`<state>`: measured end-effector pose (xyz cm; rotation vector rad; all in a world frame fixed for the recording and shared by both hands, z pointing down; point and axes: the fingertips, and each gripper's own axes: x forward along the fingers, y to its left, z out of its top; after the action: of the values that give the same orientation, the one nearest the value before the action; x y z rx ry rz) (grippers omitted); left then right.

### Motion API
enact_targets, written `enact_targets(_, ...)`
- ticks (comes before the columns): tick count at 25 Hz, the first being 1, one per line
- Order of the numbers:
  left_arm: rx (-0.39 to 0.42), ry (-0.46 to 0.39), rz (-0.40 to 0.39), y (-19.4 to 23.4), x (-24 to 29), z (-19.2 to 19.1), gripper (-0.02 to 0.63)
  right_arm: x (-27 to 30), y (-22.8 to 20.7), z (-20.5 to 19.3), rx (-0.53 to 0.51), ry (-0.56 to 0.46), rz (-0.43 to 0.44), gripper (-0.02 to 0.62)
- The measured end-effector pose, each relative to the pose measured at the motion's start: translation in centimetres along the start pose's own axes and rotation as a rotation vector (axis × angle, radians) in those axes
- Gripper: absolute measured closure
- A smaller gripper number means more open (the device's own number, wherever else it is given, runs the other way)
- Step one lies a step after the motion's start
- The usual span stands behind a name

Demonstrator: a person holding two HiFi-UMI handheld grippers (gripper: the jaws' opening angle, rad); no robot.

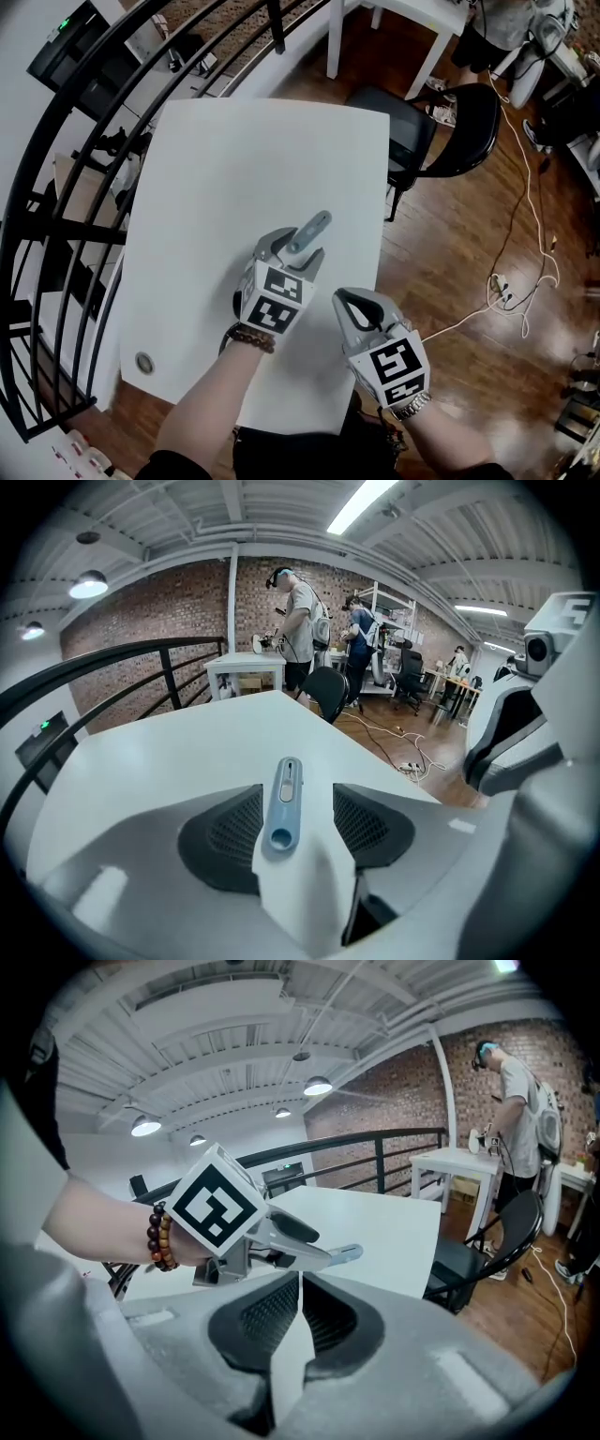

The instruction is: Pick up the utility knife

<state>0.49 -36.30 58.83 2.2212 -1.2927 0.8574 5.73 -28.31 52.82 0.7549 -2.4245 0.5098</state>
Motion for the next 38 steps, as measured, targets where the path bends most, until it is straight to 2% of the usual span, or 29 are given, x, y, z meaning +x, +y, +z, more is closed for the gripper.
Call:
enact_targets(12, -0.002, 0.043, -0.004, 1.1, 4.5, 0.5, 0.350, 1.0, -2.2, -0.9, 0.045, 0.009, 0.011, 0.594)
enact_targets(20, -0.022, 0.043, -0.005, 1.4, 5.1, 0.4, 0.348, 1.3, -2.7, -1.0, 0.062, 0.011, 0.012, 0.594)
enact_targets(23, -0.018, 0.040, -0.004, 1.4, 5.0, 0.4, 0.365, 1.4, -2.4, -1.0, 0.062, 0.009, 0.018, 0.594)
enact_targets(27, 0.009, 0.052, -0.014, 0.7, 5.0, 0.4, 0.440, 1.4, -2.1, -0.9, 0.063, 0.007, 0.020, 0.594)
enact_targets(38, 0.012, 0.057, 0.003, 0.7, 3.8, 0.6, 0.442, 0.8, -2.3, -0.4, 0.052, -0.005, -0.002, 0.594)
